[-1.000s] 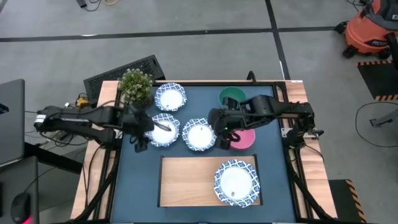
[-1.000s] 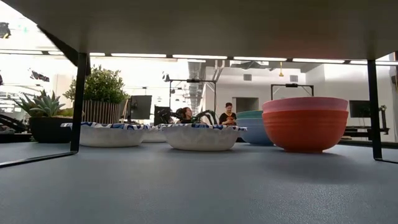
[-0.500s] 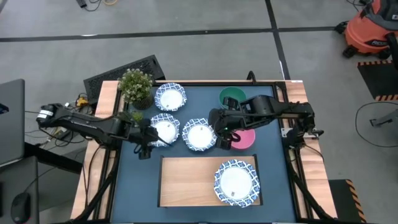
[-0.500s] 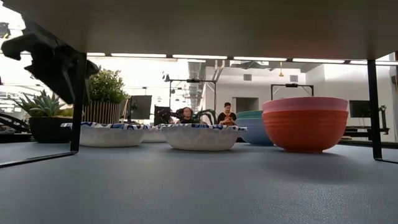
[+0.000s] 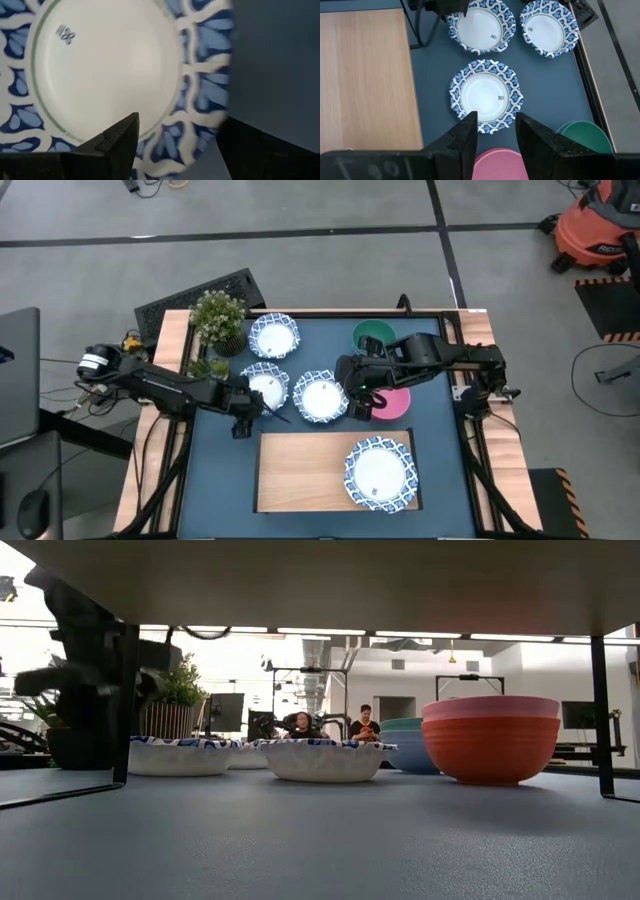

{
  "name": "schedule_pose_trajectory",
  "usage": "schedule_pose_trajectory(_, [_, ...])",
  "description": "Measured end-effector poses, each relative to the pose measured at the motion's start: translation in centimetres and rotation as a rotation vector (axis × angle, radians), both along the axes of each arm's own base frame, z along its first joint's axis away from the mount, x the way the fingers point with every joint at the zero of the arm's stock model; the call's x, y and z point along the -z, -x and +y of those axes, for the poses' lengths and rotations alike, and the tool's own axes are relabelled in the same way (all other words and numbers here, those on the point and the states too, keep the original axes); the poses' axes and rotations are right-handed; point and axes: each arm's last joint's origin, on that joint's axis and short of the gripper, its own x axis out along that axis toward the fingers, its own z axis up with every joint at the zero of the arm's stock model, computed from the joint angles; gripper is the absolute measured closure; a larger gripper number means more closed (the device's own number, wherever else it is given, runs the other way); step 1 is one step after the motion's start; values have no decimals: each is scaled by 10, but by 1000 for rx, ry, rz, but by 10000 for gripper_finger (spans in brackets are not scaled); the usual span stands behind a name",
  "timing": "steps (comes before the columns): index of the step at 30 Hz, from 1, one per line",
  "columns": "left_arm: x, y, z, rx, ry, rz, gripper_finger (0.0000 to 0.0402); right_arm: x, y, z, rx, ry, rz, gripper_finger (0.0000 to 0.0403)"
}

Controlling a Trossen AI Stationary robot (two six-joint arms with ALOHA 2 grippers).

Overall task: Place and stack bowls onto a shelf
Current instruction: Stack the blue patterned bowl on top of the blue patterned bowl on the shelf

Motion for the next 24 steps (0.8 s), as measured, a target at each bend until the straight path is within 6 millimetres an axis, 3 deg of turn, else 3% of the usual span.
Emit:
schedule_pose_trajectory(5, [5,-2,0,-29,0,27,223,0,0,0,0,0,0,246])
schedule_pose_trajectory(13, [-3,1,0,-91,41,-23,381,0,0,0,0,0,3,246])
schedule_pose_trajectory(19, [-21,6,0,-151,96,-124,395,0,0,0,0,1,4,246])
schedule_pose_trajectory(24, [-49,6,-1,-151,146,-229,399,0,0,0,-6,5,6,246])
